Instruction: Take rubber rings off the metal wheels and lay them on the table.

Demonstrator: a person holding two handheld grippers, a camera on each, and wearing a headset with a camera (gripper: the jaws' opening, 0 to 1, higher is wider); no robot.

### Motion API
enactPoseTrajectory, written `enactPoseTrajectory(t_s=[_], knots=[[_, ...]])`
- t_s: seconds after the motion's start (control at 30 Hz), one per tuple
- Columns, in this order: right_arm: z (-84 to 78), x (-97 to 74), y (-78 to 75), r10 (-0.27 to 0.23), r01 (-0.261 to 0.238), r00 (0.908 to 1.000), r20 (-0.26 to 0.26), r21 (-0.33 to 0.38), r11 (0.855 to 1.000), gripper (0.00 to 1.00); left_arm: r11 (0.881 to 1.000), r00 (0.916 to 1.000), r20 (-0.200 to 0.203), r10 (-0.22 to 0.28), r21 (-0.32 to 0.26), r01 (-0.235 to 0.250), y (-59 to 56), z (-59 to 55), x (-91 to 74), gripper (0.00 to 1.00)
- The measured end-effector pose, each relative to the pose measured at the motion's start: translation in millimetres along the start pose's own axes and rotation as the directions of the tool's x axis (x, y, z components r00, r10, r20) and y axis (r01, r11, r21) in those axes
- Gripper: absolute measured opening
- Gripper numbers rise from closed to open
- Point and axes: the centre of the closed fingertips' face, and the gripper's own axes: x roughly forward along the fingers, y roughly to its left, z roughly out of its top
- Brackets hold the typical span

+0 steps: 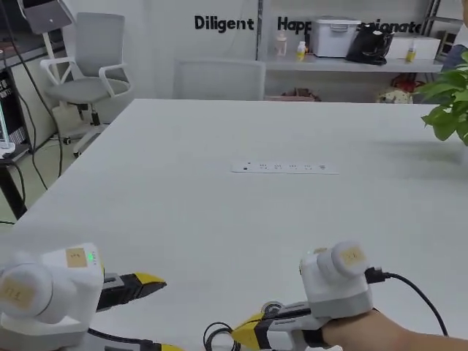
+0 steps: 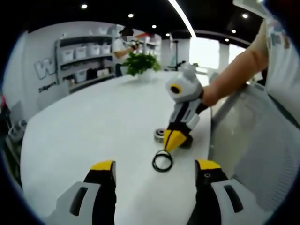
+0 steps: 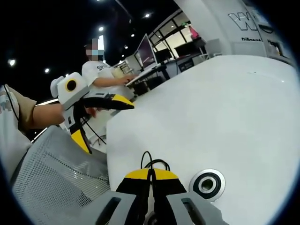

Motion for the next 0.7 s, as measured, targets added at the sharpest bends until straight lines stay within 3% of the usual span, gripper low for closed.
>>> enactPoseTrajectory(t_s=[0.4, 0.7], knots=[[-7.3, 1.4, -4.0, -0.034, 0.033, 0.9989, -0.032, -0.029, 0.999, 0.0, 1.0, 0.9999, -0.013, -0.007, 0.002, 0.007, -2.6, -3.4, 1.4, 0.69], [-10.7, 1.4, -5.0, -0.062, 0.056, 0.9963, -0.059, -0.096, 0.994, 0.08, 1.0, 0.9997, -0.021, -0.008, -0.004, 0.008, -2.1, -5.7, 0.5, 0.69]])
